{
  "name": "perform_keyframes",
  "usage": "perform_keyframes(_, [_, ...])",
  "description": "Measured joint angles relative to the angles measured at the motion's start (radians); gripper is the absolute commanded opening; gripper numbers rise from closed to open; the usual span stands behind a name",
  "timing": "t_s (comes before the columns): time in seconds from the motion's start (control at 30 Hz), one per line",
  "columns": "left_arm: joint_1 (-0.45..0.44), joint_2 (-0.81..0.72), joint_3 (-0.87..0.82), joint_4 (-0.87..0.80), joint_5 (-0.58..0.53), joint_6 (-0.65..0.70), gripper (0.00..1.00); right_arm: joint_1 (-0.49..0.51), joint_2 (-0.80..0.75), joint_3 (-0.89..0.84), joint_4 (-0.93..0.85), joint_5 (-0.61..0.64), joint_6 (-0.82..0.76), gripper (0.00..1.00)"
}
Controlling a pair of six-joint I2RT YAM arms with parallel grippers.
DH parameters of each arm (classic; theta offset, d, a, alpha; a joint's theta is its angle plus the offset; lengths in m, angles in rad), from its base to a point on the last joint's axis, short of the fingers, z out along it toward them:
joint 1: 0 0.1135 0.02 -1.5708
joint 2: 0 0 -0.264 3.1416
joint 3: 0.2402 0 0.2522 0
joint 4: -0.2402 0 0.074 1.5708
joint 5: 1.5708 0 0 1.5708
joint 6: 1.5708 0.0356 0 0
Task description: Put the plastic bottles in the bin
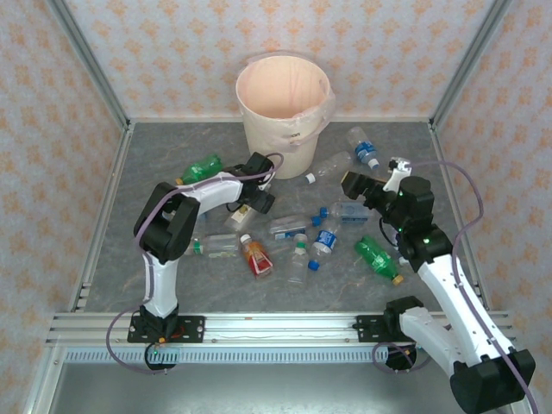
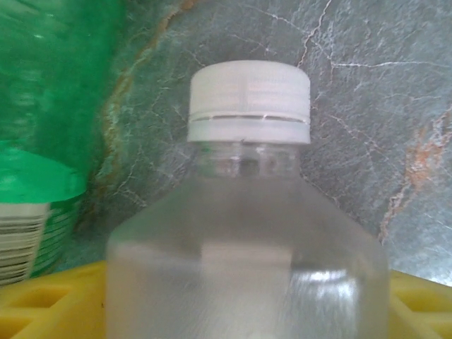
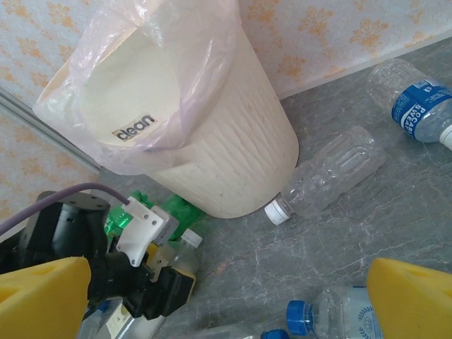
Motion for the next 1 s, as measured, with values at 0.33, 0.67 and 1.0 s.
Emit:
perform_keyframes(0.33, [-0.001,0.019,0.032,-0.032,0.026,-0.015,0.53,0.000,-0.023,-0.019,-0.018,0.003,0.009,1.00])
perform_keyframes(0.67, [0.001,-0.151,-0.113,0.027,0.024,-0.047,0.49,0.000,-0.021,-0.030,-0.018,0.002,0.027,1.00])
perform_keyframes(1.0, [0.016,-0.425,-0.208,0.156,-0.037,-0.097,0.47,0.024,0.045,0.010,-0.003,-0.008,0.045,1.00])
